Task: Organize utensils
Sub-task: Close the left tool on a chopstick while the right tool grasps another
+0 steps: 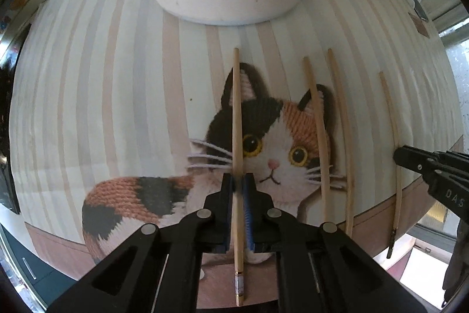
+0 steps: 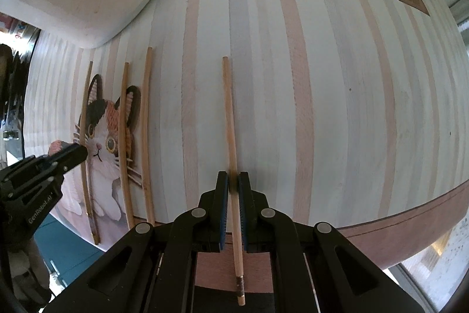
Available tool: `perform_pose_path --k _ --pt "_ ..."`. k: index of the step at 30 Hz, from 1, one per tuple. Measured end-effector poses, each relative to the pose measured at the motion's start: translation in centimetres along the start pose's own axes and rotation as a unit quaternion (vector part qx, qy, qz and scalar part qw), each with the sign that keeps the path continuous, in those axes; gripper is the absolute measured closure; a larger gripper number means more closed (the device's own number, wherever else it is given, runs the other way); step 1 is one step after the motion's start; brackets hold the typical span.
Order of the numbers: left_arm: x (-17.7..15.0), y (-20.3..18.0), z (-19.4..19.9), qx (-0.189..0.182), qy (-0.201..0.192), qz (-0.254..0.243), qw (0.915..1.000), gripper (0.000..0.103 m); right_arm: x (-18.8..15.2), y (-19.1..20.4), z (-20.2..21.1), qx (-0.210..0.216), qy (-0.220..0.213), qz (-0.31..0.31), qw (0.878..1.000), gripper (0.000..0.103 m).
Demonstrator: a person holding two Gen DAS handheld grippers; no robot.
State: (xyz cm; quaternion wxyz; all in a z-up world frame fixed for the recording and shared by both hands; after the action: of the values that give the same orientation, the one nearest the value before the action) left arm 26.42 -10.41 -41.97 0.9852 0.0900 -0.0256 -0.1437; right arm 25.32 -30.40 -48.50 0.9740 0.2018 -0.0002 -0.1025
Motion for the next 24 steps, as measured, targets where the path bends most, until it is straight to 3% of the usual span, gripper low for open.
perform_pose_path --k 11,16,18,22,23,24 --pt "1.1 -0.4 -0.4 -0.004 0.005 -0.002 1.0000 0.088 0.0 1.0 -0.3 -0.016 0.005 0.012 1.000 0.095" --pt "1.4 -0.9 -0.1 -0.020 0.006 -0.005 0.9998 0.071 0.2 2.3 -0.5 -0.029 0.006 0.021 0.999 0.094" --pt "1.5 -1.2 -0.2 -0.013 0.004 -0.006 0.9999 0.070 0.4 2.8 -0.6 -0.033 0.006 0.023 0.999 0.094" --pt "1.5 -1.2 -0.3 -0.005 -0.005 0.004 1.0000 0.080 0.4 3.7 -1.0 -0.039 0.005 0.029 0.999 0.094" --pt "1.4 -1.3 -0.3 0.001 -0.008 0.006 0.9999 0.086 0.3 3.6 -0.8 -0.039 0.005 0.030 0.999 0.094" --pt "1.0 -0.9 -0.2 0.004 -0.012 0.005 0.9999 0.098 0.1 3.6 -0.7 -0.038 0.004 0.029 0.999 0.094"
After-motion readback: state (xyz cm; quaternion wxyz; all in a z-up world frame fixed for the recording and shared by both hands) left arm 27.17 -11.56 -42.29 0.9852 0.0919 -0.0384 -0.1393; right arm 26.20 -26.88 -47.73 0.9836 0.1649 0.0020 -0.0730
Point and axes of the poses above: each gripper's, at about its wrist camera, not at the fingertips, and z roughly against the way its jaws point, y to its left, x to its top, the point moved 6 cm from there along -z, roughly the way its jaws point, and after that the axes turned 13 degrees about x, right-handed, at the moved point
